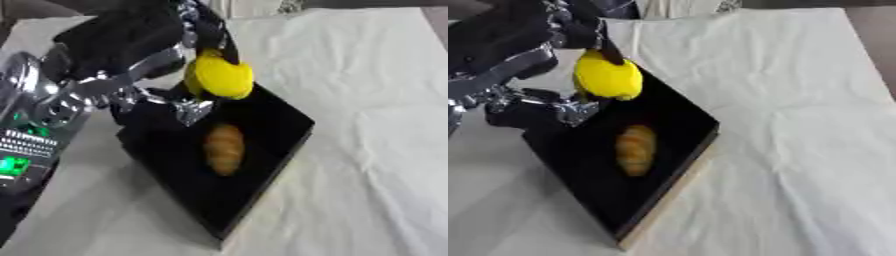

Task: Pick up objects on the table and place them in the box.

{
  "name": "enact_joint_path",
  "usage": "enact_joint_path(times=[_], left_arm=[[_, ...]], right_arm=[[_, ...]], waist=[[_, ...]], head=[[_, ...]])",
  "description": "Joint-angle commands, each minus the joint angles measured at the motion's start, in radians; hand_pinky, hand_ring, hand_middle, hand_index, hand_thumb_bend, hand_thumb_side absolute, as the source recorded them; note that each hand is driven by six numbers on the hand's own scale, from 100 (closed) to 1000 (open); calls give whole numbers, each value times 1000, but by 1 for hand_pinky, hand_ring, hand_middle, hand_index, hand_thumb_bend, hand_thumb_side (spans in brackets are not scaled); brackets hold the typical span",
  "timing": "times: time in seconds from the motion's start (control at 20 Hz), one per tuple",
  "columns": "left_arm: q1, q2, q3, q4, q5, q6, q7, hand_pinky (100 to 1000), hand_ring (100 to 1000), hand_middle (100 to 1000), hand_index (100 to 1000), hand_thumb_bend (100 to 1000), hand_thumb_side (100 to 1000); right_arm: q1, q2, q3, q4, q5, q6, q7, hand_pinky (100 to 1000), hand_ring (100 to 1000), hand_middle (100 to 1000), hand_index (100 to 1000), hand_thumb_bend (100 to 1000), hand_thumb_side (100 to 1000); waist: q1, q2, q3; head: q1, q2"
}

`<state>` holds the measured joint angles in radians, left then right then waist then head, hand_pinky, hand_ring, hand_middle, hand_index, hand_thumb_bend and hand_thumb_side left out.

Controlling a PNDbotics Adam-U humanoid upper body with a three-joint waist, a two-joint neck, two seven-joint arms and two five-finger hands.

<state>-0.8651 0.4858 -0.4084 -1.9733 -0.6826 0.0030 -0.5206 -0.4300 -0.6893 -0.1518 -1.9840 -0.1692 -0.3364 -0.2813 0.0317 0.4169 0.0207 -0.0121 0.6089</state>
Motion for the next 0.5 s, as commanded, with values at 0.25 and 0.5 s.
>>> enact_joint_path(times=[0.25,0.5], left_arm=[[37,-36,-29,93,-56,0,-8,692,564,515,695,217,107],[45,-47,-37,127,-93,-37,-23,871,827,805,926,392,280]], right_arm=[[-5,-11,-12,-16,-3,1,-2,892,879,700,846,147,190],[-2,-7,-14,-16,-4,3,-1,893,880,700,846,145,192]], waist=[[-7,-21,-2],[-6,-21,-4]], head=[[-6,4],[-7,8]])
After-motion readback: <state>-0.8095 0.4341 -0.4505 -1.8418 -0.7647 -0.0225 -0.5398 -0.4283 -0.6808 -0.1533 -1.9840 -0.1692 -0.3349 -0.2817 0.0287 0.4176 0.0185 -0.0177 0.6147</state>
